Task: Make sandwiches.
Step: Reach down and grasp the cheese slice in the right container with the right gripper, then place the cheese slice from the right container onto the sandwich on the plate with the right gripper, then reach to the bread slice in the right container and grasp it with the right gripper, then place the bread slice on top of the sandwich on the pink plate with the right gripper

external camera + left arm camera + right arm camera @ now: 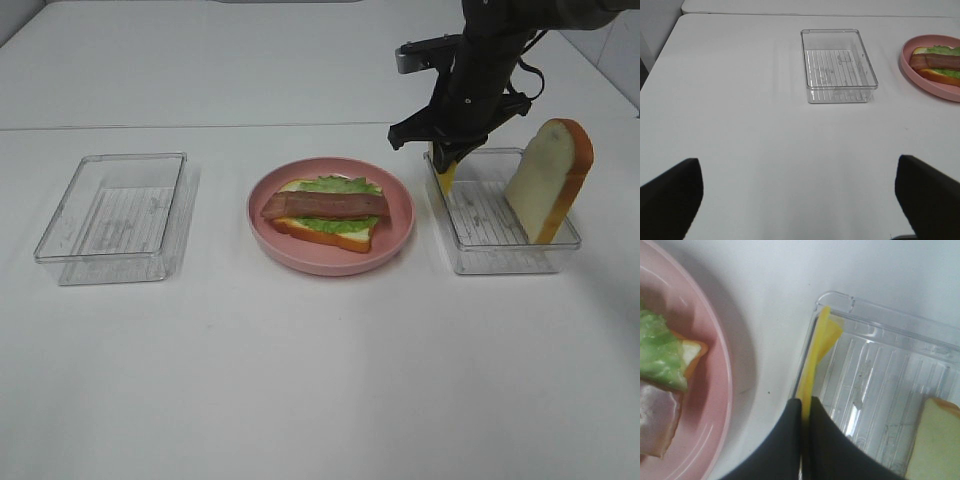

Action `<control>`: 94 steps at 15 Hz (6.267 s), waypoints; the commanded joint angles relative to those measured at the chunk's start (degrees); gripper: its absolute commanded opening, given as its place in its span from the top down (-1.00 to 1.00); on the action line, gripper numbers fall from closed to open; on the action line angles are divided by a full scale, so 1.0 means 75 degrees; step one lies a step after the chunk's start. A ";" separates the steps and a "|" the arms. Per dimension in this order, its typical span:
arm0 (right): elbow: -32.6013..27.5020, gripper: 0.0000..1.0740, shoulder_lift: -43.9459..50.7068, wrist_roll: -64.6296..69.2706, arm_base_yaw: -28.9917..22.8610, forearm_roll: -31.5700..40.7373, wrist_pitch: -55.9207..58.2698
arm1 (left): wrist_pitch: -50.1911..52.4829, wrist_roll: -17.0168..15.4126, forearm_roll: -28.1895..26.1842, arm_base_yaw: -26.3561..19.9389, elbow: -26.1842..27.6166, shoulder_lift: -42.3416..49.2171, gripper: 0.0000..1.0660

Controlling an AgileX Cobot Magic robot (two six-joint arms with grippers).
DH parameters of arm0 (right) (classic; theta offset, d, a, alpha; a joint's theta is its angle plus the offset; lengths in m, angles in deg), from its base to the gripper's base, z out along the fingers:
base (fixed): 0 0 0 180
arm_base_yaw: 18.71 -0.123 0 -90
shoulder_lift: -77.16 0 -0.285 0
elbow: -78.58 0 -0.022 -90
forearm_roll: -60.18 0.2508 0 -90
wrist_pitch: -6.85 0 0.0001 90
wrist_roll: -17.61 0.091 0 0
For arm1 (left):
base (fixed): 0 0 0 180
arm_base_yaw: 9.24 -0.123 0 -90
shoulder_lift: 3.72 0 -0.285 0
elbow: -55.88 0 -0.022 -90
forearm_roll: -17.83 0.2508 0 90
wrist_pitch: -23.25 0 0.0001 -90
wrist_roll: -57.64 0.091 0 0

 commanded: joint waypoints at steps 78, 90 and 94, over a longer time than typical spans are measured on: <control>0.0076 -0.77 0.0336 0.0046 0.1811 0.0367 0.1429 | 0.0069 0.0023 -0.0015 -0.0015 -0.0008 0.0122 -0.84; 0.0092 1.00 0.0733 -0.0023 0.1788 0.0741 0.1803 | 0.0069 0.0023 -0.0015 -0.0015 -0.0008 0.0122 -0.84; 0.0092 1.00 0.1505 -0.0344 0.1765 0.1742 0.1879 | 0.0069 0.0023 -0.0015 -0.0015 -0.0008 0.0122 -0.84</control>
